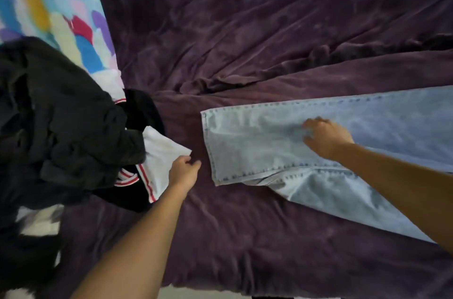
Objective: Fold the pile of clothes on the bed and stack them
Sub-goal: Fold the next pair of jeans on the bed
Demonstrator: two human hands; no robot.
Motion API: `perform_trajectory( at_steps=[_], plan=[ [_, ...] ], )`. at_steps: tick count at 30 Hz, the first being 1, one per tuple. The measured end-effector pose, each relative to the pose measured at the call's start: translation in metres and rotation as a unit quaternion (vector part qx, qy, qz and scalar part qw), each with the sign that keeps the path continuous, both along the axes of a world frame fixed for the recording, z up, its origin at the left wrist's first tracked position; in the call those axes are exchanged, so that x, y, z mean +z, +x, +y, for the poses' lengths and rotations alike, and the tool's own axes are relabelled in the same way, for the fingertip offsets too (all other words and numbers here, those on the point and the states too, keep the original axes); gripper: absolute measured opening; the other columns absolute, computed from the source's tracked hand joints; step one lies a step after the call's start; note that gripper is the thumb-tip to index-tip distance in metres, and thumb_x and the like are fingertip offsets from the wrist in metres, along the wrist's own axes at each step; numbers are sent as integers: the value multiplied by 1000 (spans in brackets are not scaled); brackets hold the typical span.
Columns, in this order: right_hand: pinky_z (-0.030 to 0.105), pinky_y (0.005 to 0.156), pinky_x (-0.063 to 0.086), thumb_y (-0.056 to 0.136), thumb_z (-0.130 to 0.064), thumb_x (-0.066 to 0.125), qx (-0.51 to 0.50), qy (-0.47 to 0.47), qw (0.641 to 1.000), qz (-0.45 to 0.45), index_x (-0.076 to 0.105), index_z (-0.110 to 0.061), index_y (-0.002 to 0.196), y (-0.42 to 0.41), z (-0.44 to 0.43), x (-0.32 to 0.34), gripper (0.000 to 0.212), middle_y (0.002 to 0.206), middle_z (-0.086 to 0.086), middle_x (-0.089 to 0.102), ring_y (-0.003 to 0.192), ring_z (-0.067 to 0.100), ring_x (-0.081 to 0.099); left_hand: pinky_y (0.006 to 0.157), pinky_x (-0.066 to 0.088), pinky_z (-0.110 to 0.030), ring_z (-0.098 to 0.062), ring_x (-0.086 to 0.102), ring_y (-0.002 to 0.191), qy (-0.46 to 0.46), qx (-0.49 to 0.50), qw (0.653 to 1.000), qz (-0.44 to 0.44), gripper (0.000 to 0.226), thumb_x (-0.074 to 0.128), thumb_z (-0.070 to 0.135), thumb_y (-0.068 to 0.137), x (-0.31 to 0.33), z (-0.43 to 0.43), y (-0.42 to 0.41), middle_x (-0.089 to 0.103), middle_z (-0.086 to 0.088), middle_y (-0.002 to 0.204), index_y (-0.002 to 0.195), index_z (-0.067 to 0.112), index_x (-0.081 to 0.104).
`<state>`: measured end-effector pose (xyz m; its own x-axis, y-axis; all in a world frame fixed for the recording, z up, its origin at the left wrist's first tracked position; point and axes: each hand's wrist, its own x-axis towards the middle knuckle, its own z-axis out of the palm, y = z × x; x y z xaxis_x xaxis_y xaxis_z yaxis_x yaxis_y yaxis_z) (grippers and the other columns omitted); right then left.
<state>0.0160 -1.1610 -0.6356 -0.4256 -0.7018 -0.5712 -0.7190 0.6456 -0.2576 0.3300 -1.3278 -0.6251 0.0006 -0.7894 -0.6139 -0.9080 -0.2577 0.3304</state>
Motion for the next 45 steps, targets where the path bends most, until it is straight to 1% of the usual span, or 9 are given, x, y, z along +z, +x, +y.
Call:
perform_trajectory(
  at_steps=[6, 13, 18, 22, 28, 33, 37, 42, 45],
  plan=[
    [47, 96, 42, 86, -29, 68, 10, 2, 999, 42, 27, -24, 148, 12, -86, -31, 75, 145, 14, 38, 132, 36, 38, 60, 50, -30, -24, 65, 79, 162, 142, 960, 180, 21, 72, 6, 79, -47, -20, -38, 69, -12, 97, 98, 2, 64],
    [45, 93, 44, 87, -10, 54, -118, -111, 982, 100, 61, -12, 125, 4, -94, -5, 38, 125, 21, 57, 115, 41, 50, 85, 54, -34, -20, 67, 88, -41, 95, 964, 245, 22, 67, 11, 82, -29, -83, -67, 70, -8, 96, 103, 11, 68],
    [40, 78, 52, 85, -35, 69, -54, -224, 972, 34, 65, -15, 113, 70, -39, 22, 34, 111, 5, 64, 101, 27, 60, 93, 47, -34, -29, 57, 112, 1, -237, 971, 24, 43, 60, 5, 78, -40, -53, -15, 61, -8, 120, 118, 20, 63],
    [36, 104, 35, 74, -62, 67, 146, -4, 988, -41, 45, -24, 142, 120, 25, 1, 81, 139, -4, 50, 130, 20, 45, 97, 41, -40, -31, 38, 121, -14, -458, 887, -52, 82, 81, 33, 67, -57, 11, -1, 37, -9, 134, 136, 26, 38],
    [27, 64, 35, 85, -29, 65, 32, -17, 996, -87, 69, -22, 102, 126, 62, -2, 19, 89, 2, 71, 85, 26, 66, 93, 38, -42, -32, 43, 118, -126, -511, 849, 47, 63, 76, 30, 73, -45, 47, -21, 49, -7, 130, 131, 33, 51],
    [31, 59, 38, 80, -42, 69, 39, 46, 984, -168, 54, -26, 65, 101, 38, 40, 26, 62, -9, 51, 64, 16, 52, 74, 43, -33, -14, 60, 85, 88, -359, 921, 127, 21, 69, 38, 65, -2, 25, -1, 68, 4, 91, 67, 17, 68],
    [33, 79, 46, 86, -43, 64, 25, 14, 998, -49, 57, -32, 123, 88, 15, 44, 39, 113, -6, 64, 103, 21, 60, 64, 59, -37, -18, 68, 62, 275, -68, 947, 153, 11, 71, 17, 74, 18, 15, 26, 71, -2, 69, 82, 9, 69],
    [39, 92, 46, 90, -29, 61, -64, 38, 997, -23, 45, -26, 139, 71, 37, 34, 52, 134, 6, 52, 119, 29, 52, 78, 53, -36, -33, 66, 93, 46, -86, 989, -111, 34, 67, 15, 78, 10, 15, 39, 65, -14, 103, 109, 13, 51],
    [37, 86, 47, 90, -29, 61, -120, 37, 992, -10, 50, -25, 134, 55, 88, 33, 46, 129, 6, 55, 114, 29, 55, 75, 47, -37, -34, 61, 99, -41, -148, 985, -80, 21, 62, 17, 83, 11, 32, 19, 64, -11, 105, 103, 15, 55]
  ],
)
